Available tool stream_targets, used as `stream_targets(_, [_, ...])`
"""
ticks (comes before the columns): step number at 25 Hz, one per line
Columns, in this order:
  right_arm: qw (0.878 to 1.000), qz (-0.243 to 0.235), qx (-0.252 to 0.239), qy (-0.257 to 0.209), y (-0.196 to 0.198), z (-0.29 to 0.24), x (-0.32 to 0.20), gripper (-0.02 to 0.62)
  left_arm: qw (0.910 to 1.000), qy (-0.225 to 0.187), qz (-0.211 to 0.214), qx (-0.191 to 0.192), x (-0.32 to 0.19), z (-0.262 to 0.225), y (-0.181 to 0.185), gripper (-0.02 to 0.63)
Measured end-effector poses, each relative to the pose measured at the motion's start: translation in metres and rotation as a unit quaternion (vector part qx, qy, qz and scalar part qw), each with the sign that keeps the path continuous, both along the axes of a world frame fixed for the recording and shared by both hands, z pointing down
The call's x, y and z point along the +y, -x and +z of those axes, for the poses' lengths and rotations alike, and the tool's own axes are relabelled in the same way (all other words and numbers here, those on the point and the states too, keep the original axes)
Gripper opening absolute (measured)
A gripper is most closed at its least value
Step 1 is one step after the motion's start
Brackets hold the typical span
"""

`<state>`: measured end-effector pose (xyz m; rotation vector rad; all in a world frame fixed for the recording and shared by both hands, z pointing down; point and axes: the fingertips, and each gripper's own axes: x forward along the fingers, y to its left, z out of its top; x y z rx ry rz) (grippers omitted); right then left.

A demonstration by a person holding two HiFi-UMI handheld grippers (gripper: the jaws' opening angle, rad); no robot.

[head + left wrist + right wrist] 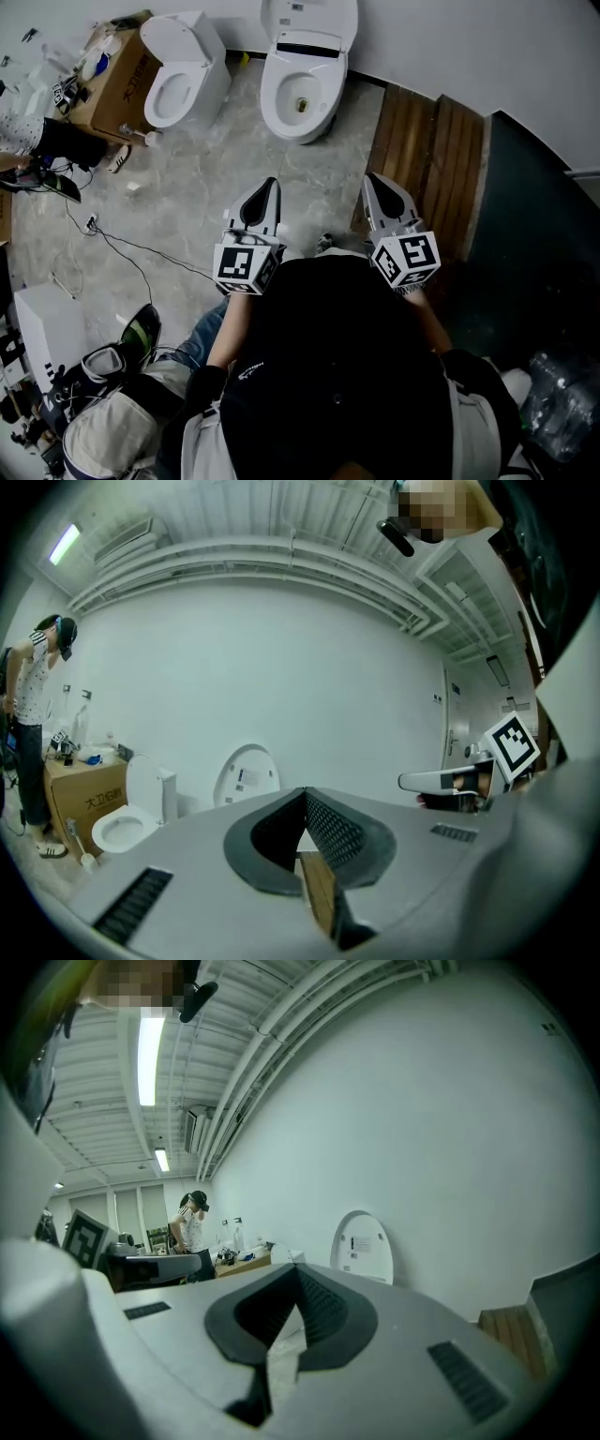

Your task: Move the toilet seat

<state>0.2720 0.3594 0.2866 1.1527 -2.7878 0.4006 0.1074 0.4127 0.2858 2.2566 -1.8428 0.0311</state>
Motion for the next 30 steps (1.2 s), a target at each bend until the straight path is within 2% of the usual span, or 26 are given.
stream_targets(6, [1.000,0.008,0.010,-0.005,0.003,0.001,-0.014,0.011,0.9998,0.000,0.017,0.010,-0.027,0.005,0.008,0.009])
stream_targets(11, [0.999,0.041,0.029,0.002,0.021,0.013,-0.035,0.011,0.9981,-0.002,0.062,0.004,-0.061,0.016,0.024,0.009])
stream_targets(13, [0.998,0.058,0.037,0.010,0.034,0.019,-0.047,0.011,0.9966,0.003,0.082,0.002,-0.079,0.021,0.041,0.009])
stream_targets(18, [0.993,0.110,0.040,0.022,0.086,0.016,-0.092,0.011,0.9910,0.021,0.130,0.022,-0.140,0.023,0.096,0.009])
stream_targets(24, [0.986,0.153,0.054,0.027,0.158,0.007,-0.133,0.011,0.9798,0.021,0.199,0.006,-0.197,0.018,0.158,0.009])
stream_targets(30, [0.986,0.147,0.074,0.021,0.201,0.003,-0.158,0.011,0.9710,0.023,0.238,-0.007,-0.242,0.024,0.212,0.009])
